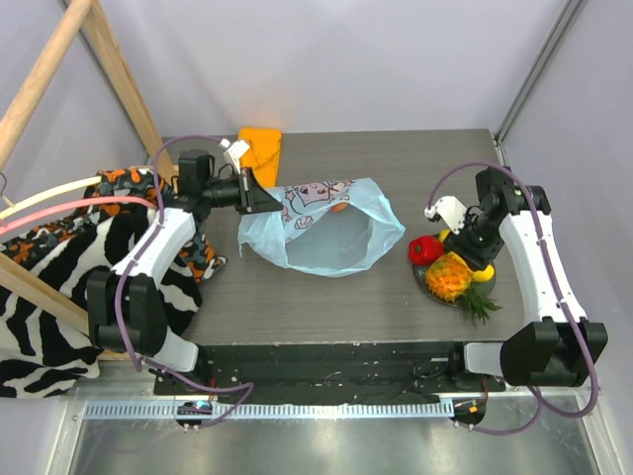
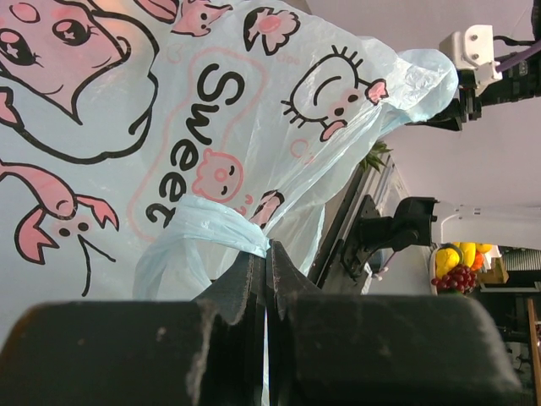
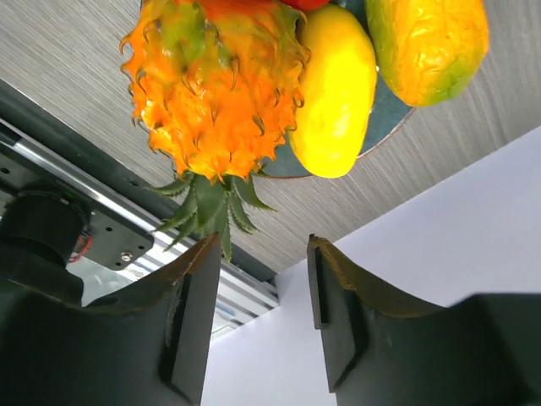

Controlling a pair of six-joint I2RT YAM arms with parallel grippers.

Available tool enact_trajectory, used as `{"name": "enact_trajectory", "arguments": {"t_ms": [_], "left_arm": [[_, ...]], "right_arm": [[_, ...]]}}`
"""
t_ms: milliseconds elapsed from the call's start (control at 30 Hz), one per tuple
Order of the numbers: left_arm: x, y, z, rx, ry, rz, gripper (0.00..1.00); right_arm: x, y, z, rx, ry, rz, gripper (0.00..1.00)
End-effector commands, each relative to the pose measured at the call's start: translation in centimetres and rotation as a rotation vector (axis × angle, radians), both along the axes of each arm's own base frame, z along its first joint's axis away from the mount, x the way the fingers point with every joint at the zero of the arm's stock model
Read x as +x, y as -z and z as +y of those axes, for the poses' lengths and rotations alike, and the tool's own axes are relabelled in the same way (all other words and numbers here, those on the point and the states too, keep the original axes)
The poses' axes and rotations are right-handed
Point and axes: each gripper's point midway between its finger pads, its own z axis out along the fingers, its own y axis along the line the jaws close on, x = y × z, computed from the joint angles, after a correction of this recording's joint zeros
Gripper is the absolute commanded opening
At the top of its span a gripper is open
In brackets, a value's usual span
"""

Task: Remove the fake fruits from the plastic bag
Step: Adjust the plastic bag at the center of the board.

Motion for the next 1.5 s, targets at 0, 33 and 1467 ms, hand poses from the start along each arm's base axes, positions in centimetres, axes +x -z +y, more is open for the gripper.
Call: {"name": "enact_trajectory", "arguments": {"t_ms": [0, 33, 1467], "left_arm": [[-0.3, -1.4, -0.3, -0.025, 0.027, -0.055, 0.0], [-0.4, -1.4, -0.3, -0.026, 0.03, -0.052, 0.0], [-13.0, -10.2, 1.0, 0.041, 0.129, -0.174, 0.0]], "right_arm": [[-1.7, -2.2, 0.3, 0.002, -0.094, -0.001, 0.57], [-1.0, -2.9, 0.6, 0.019, -0.1, -0.033, 0.62], [5.2, 0.9, 26.4, 0.504, 0.037, -0.125, 0.43]]}}
